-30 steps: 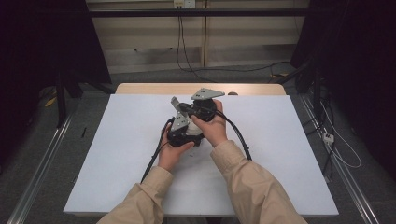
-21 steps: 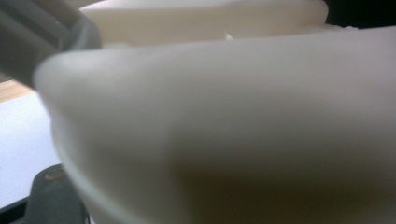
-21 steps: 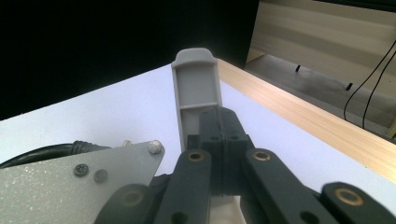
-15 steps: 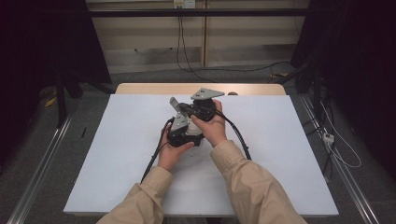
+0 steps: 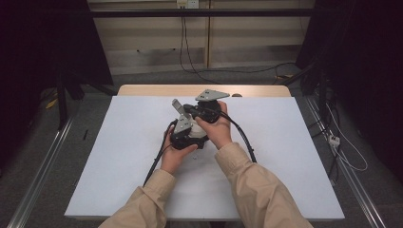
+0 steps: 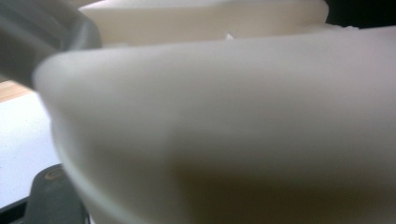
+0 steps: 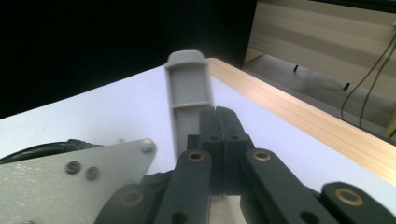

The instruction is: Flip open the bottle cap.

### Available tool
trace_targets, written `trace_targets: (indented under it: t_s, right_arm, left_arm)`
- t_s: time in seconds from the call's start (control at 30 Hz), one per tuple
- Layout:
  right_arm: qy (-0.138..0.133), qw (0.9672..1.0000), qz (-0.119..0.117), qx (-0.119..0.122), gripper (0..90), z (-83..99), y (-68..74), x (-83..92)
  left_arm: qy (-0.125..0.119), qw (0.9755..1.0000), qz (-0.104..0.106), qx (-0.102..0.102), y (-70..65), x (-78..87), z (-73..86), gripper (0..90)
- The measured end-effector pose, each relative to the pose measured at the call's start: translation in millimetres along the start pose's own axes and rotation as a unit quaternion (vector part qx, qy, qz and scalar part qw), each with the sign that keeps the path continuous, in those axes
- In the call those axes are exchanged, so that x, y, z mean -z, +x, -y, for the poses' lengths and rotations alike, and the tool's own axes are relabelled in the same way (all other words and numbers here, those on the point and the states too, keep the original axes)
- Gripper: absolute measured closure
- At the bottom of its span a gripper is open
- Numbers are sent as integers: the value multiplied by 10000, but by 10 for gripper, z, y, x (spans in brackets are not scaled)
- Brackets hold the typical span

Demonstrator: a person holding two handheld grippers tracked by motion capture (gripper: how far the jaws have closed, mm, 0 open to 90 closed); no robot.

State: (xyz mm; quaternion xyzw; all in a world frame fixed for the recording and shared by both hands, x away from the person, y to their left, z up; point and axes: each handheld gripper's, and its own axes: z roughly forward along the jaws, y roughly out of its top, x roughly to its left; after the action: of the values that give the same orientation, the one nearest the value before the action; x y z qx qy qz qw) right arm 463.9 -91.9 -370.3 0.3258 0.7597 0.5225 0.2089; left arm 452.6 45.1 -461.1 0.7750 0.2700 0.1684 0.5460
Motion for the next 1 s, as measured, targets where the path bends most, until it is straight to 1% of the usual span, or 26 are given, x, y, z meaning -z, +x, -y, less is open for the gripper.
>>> trace_targets:
  t_s: [0.03, 0.07, 0.1, 0.13, 0.23, 0.27, 0.3, 0.43, 0.47, 0.5, 0.83, 0.9, 1.0]
  right_arm:
    - [7, 10000, -12, -5, 900, 0, -7, 6]
    - [16, 10000, -13, 12, 900, -1, -7, 12]
    - [22, 10000, -9, 26, 900, -3, -3, 15]
    - [20, 10000, -15, 42, 900, -5, 1, 14]
    - [22, 10000, -23, 42, 900, -1, 8, 1]
    - [29, 10000, -17, 44, 900, 5, 8, -6]
    - [20, 10000, -23, 37, 900, 10, 6, -10]
    - [15, 10000, -54, 26, 900, 10, -6, -15]
    - [13, 10000, -65, 17, 900, 10, -9, -16]
    - [16, 10000, -72, 10, 900, 12, -12, -18]
    - [2, 9999, -132, -77, 900, 39, -27, -55]
    - [32, 9999, -153, -61, 900, 48, -30, -65]
    - [31, 9998, -167, -91, 900, 53, -36, -62]
  left_arm:
    - [2, 10000, 2, -15, 3, 0, -1, 186]
    - [8, 10000, -41, -88, 11, 4, -3, 186]
    - [-4, 10000, -6, -2, 1, -1, 0, 186]
    - [-3, 10000, -45, 29, -5, 2, 1, 186]
    - [-6, 10000, -44, 22, -6, 3, 1, 186]
    - [11, 10000, -37, -91, 15, 7, -3, 186]
    - [-4, 10000, 3, -15, 8, 3, 0, 186]
    - [-20, 10000, 25, -13, 12, 1, 2, 186]
    - [-7, 10000, -11, -61, 12, 4, -1, 186]
    - [-19, 10000, 28, 17, 0, -1, 2, 187]
    - [-16, 10000, 56, -11, 14, 4, 3, 186]
    - [-31, 10000, 63, 43, 14, 4, 5, 186]
    - [-14, 10000, 53, -10, 12, 3, 2, 185]
